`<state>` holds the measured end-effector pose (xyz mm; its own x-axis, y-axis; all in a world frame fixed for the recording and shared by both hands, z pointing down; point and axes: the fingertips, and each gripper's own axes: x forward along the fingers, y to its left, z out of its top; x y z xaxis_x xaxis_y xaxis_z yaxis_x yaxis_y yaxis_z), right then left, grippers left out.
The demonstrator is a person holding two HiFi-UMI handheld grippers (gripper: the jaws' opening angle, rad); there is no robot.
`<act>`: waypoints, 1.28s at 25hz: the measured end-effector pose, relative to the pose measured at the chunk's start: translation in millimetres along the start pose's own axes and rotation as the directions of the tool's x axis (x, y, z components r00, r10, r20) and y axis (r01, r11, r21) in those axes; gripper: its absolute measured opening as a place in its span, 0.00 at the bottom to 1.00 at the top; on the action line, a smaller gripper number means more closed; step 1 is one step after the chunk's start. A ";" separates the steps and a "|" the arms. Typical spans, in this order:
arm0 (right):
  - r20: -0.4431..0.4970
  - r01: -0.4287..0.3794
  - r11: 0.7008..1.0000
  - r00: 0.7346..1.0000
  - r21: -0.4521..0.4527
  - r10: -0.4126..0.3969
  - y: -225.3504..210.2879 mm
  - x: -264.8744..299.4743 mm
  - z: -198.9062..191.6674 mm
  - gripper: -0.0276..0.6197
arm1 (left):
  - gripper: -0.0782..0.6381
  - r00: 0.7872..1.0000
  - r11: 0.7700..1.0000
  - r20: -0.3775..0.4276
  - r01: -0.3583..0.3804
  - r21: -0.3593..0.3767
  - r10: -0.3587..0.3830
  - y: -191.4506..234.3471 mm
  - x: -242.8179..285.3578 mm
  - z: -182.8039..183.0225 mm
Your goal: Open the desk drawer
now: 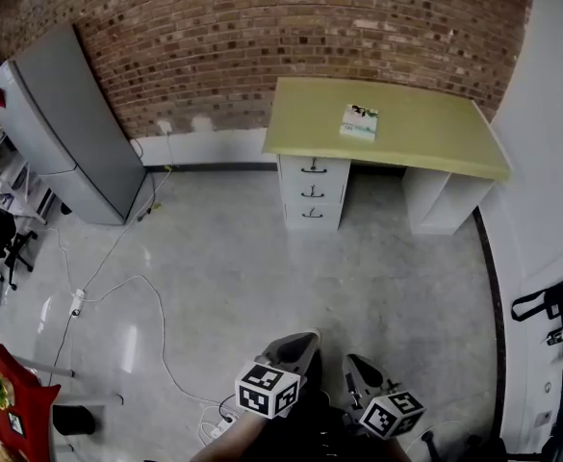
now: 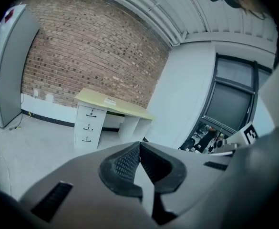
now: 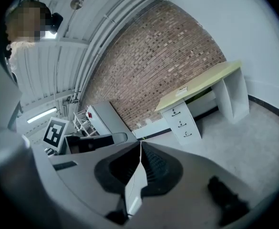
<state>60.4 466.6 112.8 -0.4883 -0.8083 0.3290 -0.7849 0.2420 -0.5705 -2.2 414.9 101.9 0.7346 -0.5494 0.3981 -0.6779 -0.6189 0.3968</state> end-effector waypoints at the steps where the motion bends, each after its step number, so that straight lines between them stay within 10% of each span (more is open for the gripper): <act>1: 0.000 -0.001 1.000 1.000 -0.003 0.001 -3.1 3.8 5.4 0.06 | 0.12 1.000 1.000 0.005 0.008 0.000 -0.008 -0.3 6.1 6.0; 32: 0.000 0.042 0.999 0.999 -0.008 -0.042 -80.9 140.8 159.6 0.06 | 0.12 0.996 0.998 0.066 -0.062 -0.032 0.063 100.9 123.3 139.6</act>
<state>116.0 247.5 85.2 -0.4552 -0.8178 0.3522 -0.8076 0.2126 -0.5500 23.9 206.3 75.6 0.6903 -0.6234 0.3672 -0.7224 -0.5659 0.3974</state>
